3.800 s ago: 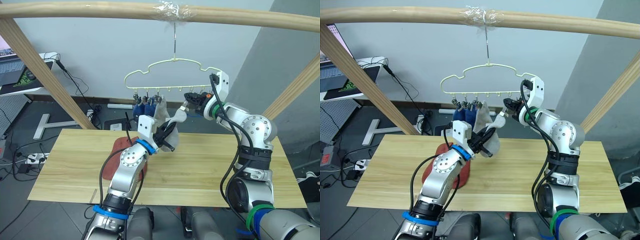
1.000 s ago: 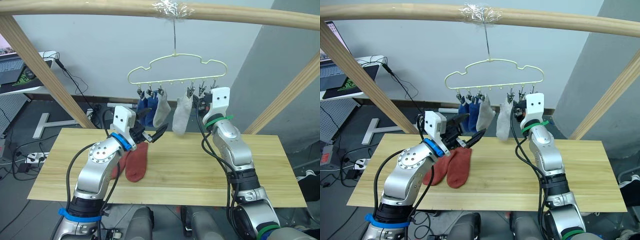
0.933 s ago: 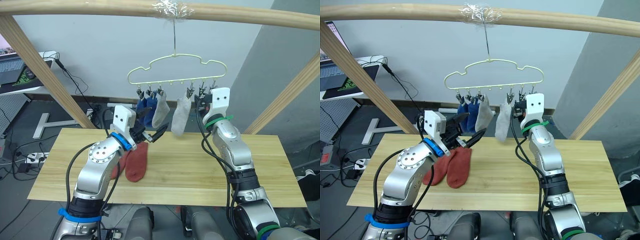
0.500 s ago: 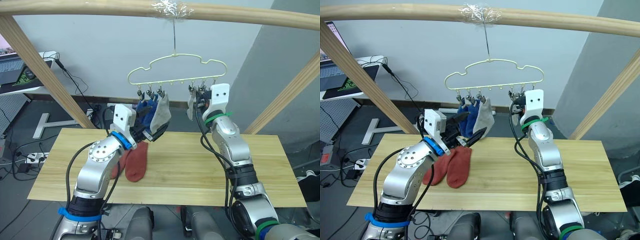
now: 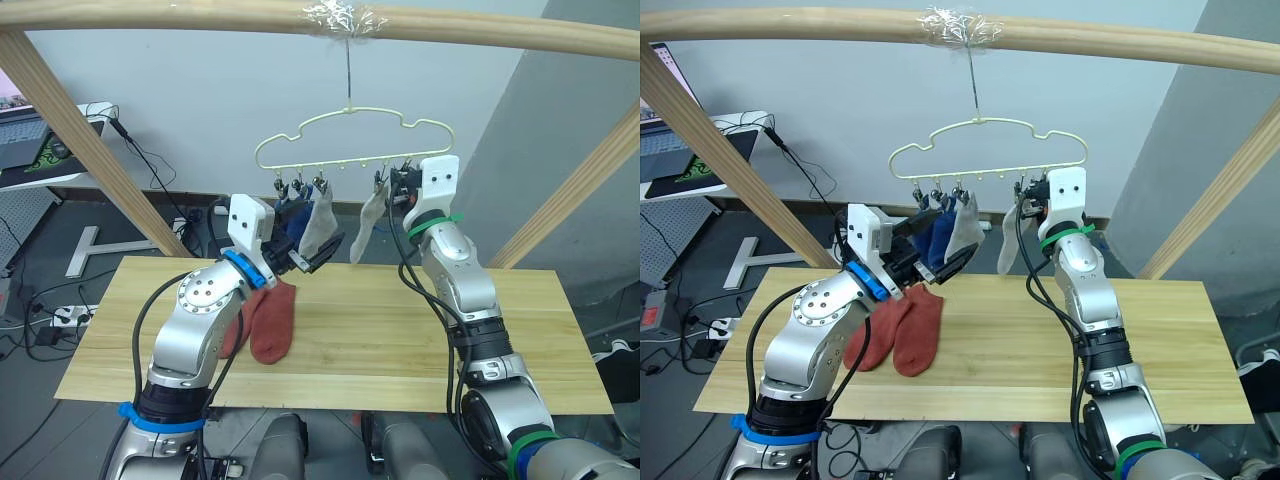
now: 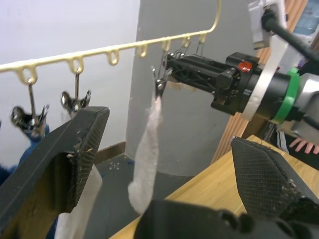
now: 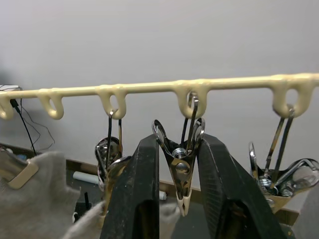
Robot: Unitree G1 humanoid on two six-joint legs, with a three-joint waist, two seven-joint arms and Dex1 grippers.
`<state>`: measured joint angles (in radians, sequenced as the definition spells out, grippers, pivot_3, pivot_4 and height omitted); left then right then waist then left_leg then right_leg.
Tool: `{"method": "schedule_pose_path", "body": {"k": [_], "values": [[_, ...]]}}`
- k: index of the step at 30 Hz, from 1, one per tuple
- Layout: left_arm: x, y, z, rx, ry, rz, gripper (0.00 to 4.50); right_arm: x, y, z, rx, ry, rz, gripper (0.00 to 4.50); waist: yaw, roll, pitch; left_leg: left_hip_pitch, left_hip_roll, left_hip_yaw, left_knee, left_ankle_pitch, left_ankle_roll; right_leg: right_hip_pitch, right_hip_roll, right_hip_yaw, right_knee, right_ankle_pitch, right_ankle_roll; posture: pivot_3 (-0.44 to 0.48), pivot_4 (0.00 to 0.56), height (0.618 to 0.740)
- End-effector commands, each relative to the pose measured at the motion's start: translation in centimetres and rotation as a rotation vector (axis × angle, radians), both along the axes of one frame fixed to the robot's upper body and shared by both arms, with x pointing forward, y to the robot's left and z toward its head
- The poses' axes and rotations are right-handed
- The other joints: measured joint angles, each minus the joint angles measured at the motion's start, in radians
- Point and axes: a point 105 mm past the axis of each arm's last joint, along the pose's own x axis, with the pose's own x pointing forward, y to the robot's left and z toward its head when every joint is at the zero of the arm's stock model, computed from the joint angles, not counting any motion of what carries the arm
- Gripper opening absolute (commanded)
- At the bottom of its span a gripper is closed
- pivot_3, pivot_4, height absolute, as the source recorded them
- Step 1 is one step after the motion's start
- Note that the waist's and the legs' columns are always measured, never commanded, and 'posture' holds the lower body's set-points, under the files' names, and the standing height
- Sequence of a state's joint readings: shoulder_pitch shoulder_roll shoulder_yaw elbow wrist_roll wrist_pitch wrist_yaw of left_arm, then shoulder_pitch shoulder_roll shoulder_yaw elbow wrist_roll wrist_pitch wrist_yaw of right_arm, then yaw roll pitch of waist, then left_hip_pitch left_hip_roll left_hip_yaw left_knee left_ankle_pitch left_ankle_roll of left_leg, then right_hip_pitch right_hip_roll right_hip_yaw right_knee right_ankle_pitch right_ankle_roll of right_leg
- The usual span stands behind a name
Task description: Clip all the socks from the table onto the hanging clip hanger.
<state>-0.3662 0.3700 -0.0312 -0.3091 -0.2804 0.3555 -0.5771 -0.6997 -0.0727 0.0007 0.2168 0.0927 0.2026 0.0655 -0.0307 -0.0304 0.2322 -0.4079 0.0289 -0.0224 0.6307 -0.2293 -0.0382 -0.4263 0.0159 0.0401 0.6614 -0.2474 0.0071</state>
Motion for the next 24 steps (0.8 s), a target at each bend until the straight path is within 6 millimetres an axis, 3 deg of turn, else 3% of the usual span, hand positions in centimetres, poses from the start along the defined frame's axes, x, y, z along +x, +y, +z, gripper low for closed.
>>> {"method": "schedule_pose_path", "body": {"k": [1,24], "values": [[-0.68,-0.23,2.14,-0.028,-0.069,-0.021,4.50,-0.16,-0.04,1.97,0.004,-0.073,0.003,1.12,0.000,0.000,0.000,0.000,0.000,0.000,0.000,0.000,0.000,0.000,0.000,0.000,0.000,0.000,0.000,0.040,0.225,0.740],[-0.78,-0.37,2.24,-0.033,-0.069,-0.032,4.50,-0.14,-0.03,1.69,0.007,-0.061,0.007,1.12,0.000,0.000,0.000,0.000,0.000,0.000,0.000,0.000,0.000,0.000,0.000,0.000,0.001,0.000,0.000,0.042,0.215,0.740]]}}
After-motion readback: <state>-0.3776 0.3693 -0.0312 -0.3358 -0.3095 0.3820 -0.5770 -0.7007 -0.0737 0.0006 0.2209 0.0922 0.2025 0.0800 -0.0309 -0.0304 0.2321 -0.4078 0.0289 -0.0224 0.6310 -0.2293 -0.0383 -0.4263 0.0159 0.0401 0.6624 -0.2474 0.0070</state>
